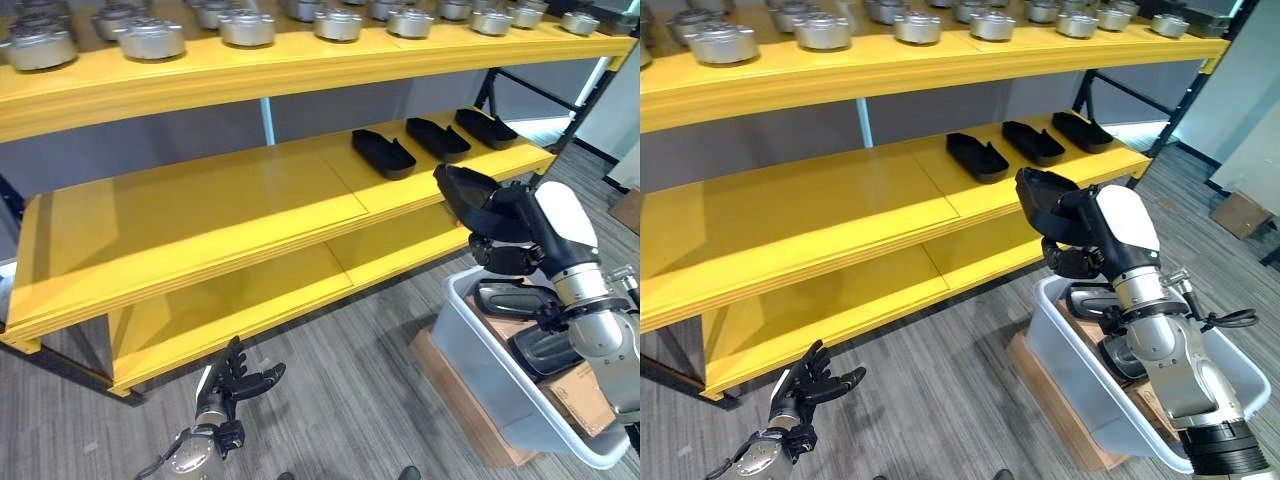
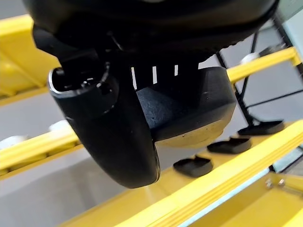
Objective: Move parts from the plastic box to the shelf.
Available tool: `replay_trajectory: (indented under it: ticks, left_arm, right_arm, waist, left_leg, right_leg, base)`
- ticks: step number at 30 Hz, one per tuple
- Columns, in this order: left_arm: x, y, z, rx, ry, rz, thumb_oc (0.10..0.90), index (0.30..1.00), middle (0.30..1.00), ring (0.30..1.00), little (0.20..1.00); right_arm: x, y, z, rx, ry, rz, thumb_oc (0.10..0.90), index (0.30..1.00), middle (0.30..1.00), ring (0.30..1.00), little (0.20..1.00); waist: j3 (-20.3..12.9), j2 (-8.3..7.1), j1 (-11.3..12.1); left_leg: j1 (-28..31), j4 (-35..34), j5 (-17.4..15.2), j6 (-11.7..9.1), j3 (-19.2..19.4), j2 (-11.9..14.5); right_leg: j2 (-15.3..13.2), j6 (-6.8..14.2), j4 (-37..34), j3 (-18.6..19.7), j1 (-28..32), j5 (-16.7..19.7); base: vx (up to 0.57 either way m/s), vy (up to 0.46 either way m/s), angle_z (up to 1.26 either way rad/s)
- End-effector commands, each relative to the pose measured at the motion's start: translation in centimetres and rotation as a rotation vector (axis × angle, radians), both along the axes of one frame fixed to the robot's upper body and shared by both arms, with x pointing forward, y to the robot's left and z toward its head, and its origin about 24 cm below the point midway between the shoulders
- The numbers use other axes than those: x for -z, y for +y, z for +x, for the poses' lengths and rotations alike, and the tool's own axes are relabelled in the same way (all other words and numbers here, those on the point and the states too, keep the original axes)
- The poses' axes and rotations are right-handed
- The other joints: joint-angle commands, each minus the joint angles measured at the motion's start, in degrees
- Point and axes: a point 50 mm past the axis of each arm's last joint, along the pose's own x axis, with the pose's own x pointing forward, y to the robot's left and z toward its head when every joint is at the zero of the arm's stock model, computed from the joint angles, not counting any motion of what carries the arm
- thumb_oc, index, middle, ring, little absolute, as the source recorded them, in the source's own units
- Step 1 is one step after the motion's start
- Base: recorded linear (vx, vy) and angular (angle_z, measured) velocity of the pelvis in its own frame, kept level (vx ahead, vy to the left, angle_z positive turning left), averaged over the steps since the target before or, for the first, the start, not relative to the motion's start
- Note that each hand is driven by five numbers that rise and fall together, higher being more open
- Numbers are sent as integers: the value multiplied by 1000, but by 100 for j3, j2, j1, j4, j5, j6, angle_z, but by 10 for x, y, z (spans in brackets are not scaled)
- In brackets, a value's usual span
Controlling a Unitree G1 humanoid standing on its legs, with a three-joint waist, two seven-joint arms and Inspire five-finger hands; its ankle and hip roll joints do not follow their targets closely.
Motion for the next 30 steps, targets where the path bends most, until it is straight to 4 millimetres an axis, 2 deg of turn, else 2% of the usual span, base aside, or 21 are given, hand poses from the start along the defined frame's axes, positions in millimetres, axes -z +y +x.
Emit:
replay_trajectory:
  ticks: [1,2,3,4,5,7,9,10,12,14,15,18,22,25,26,30]
  left_arm:
    - [-49,5,33,50,-261,106,900,1000,1000,1000,1000]
    - [-50,5,34,68,-256,119,900,1000,1000,1000,1000]
    - [-50,6,35,78,-256,132,900,1000,1000,1000,1000]
    - [-50,6,36,78,-256,132,900,1000,1000,1000,1000]
    - [-52,5,38,108,-262,151,900,1000,1000,1000,1000]
    - [-55,6,40,118,-274,158,900,1000,1000,1000,1000]
    - [-56,6,40,121,-279,156,900,1000,1000,1000,1000]
    - [-58,4,44,122,-292,147,900,1000,1000,1000,1000]
    - [-59,5,45,122,-296,149,900,1000,1000,1000,1000]
    - [-60,6,46,120,-301,155,900,1000,1000,1000,1000]
    - [-60,6,47,117,-302,153,900,1000,1000,1000,1000]
    - [-57,5,45,109,-292,141,900,1000,1000,1000,1000]
    - [-49,2,41,106,-263,123,900,1000,1000,1000,1000]
    - [-45,1,38,108,-245,111,900,1000,1000,1000,1000]
    - [-42,0,35,108,-233,104,900,1000,1000,1000,1000]
    - [-39,-3,33,117,-220,90,900,1000,1000,1000,1000]
  right_arm:
    - [-87,7,5,-34,-395,-37,400,300,300,300,300]
    - [-86,6,5,-35,-387,-36,400,300,300,300,300]
    - [-83,5,6,-29,-372,-31,400,300,300,300,300]
    - [-83,5,6,-29,-372,-31,400,300,300,300,300]
    - [-80,2,5,-26,-352,-32,400,300,300,300,300]
    - [-81,0,4,-22,-354,-25,400,300,300,300,300]
    - [-82,-1,3,-24,-358,-21,400,300,300,300,300]
    - [-85,-1,3,-27,-371,-12,400,300,300,300,300]
    - [-89,0,5,-31,-381,-16,400,300,300,300,300]
    - [-92,0,4,-35,-388,-18,400,300,300,300,300]
    - [-94,-3,2,-31,-388,-27,400,300,300,300,300]
    - [-93,-4,1,-34,-381,-24,400,300,300,300,300]
    - [-93,-8,-2,-37,-370,-18,400,300,300,300,300]
    - [-92,-7,-1,-48,-359,-9,400,300,300,300,300]
    - [-90,-7,-2,-57,-349,-4,400,300,300,300,300]
    - [-90,-6,-3,-68,-348,-8,400,300,300,300,300]
  waist:
    - [100,210,64]
    - [152,258,-38]
    - [187,292,-80]
    - [182,292,-73]
    - [233,361,-229]
    - [250,368,-256]
    - [268,384,-312]
    - [366,382,-405]
    - [423,328,-406]
    - [401,203,-408]
    - [374,120,-466]
    - [334,59,-456]
    - [190,-39,-420]
    - [53,-119,-369]
    - [-66,-156,-370]
    - [-205,-149,-372]
  left_leg:
    - [355,-833,80,341,-651,-302]
    - [353,-845,142,371,-805,-319]
    - [407,-864,139,376,-879,-323]
    - [401,-865,141,375,-873,-321]
    - [466,-892,138,341,-1115,-331]
    - [431,-891,176,271,-1259,-346]
    - [425,-890,168,249,-1345,-329]
    - [424,-892,152,154,-1526,-296]
    - [415,-892,108,92,-1615,-262]
    - [411,-892,45,45,-1627,-265]
    - [391,-892,23,32,-1722,-254]
    - [421,-891,9,7,-1778,-197]
    - [479,-890,-49,-73,-1875,-5]
    - [526,-879,-76,-168,-1876,210]
    - [593,-892,-92,-253,-1849,374]
    - [605,-892,-83,-398,-1853,641]
  right_leg:
    - [-189,316,1631,638,151,106]
    - [58,240,1912,1209,-113,221]
    - [245,201,2002,1528,-238,181]
    - [248,200,2000,1534,-248,187]
    - [721,95,1906,2161,-504,-95]
    - [650,129,1326,2340,-615,30]
    - [626,177,992,2340,-615,140]
    - [682,263,311,2598,-753,237]
    - [626,367,-147,2592,-755,432]
    - [599,419,-437,2509,-668,537]
    - [667,467,-334,2780,-575,597]
    - [761,481,-253,2920,-486,507]
    - [922,437,-275,2953,-346,193]
    - [1048,382,-385,2746,-201,-170]
    - [1135,324,-442,2604,-72,-390]
    - [1326,212,-489,2460,78,-678]
  base:
    - [-5,183,94]
    - [-22,62,90]
    - [-21,61,66]
    - [49,46,47]
    - [54,9,45]
    - [62,-60,53]
    - [65,-90,76]
    - [72,-107,78]
    - [59,-145,71]
    - [81,-163,42]
    - [130,-190,52]
    - [74,-126,66]
    - [106,-191,-1]
    - [103,-220,-1]
    - [119,-215,-6]
    - [78,-212,-2]
